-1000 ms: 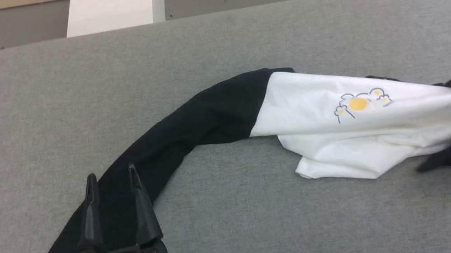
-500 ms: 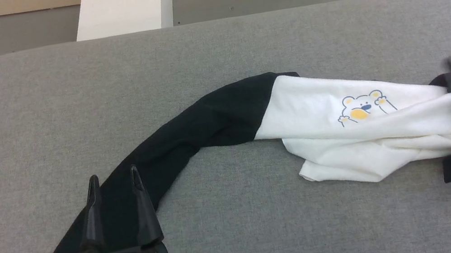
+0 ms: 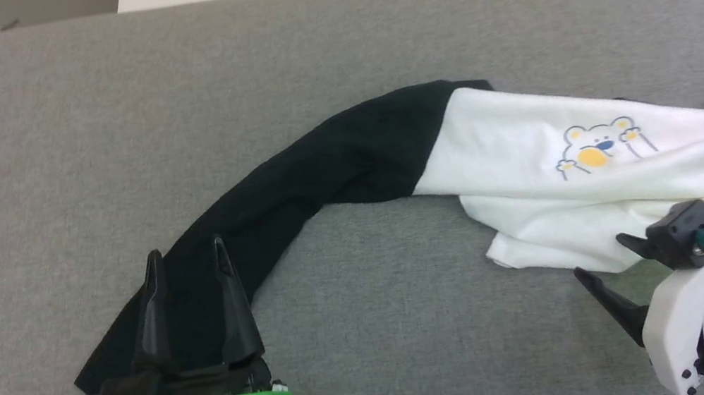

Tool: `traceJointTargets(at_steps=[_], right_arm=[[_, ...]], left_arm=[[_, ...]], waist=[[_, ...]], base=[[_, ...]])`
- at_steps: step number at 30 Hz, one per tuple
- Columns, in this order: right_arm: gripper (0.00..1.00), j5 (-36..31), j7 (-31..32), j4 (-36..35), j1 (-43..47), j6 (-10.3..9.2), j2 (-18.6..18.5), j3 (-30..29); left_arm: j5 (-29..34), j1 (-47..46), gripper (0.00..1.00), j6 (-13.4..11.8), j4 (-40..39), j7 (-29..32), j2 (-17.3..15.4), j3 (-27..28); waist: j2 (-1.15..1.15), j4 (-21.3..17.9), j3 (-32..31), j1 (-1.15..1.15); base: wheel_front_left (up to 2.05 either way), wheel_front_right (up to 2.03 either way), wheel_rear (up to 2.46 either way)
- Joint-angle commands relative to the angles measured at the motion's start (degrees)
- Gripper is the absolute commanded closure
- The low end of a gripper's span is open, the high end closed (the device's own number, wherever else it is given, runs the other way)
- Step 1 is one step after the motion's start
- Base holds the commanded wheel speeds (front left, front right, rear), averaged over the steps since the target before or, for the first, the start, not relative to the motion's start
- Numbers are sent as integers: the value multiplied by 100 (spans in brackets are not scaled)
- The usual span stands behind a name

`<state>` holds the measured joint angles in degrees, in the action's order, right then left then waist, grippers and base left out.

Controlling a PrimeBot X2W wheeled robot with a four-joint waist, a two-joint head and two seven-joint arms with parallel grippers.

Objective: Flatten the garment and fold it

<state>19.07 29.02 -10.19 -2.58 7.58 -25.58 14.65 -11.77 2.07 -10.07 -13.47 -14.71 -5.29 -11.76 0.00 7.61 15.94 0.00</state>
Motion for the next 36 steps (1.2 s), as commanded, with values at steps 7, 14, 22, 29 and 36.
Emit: traceJointTargets(at_steps=[7, 14, 22, 29, 36], right_arm=[[0, -298, -247, 674, -572, -9, -299, 610], [100, -231, -4, 1008, -975, -9, -404, 997], [100, 1014, 529, -205, -1082, -9, -166, 1216], [100, 2448, 2016, -1402, -416, -9, -760, 2103], [100, 3420, 3192, -1646, 352, -9, -1539, 2127]], left_arm=[[69, -189, 0, 14, 38, -27, 46, 7], [71, -275, 0, 24, 102, -28, 84, 17], [5, -106, 0, 78, 145, -29, 78, 165], [-49, 58, 0, 98, 139, -29, 81, 136], [-133, 183, 0, 101, 122, -23, 87, 95]], waist=[[0, 220, 273, 0], [0, 151, 186, 0], [0, -82, -370, 0], [0, -160, -600, 0], [0, -168, -570, 0]], base=[[0, 0, 0], [0, 0, 0], [0, 0, 0], [0, 0, 0], [0, 0, 0]])
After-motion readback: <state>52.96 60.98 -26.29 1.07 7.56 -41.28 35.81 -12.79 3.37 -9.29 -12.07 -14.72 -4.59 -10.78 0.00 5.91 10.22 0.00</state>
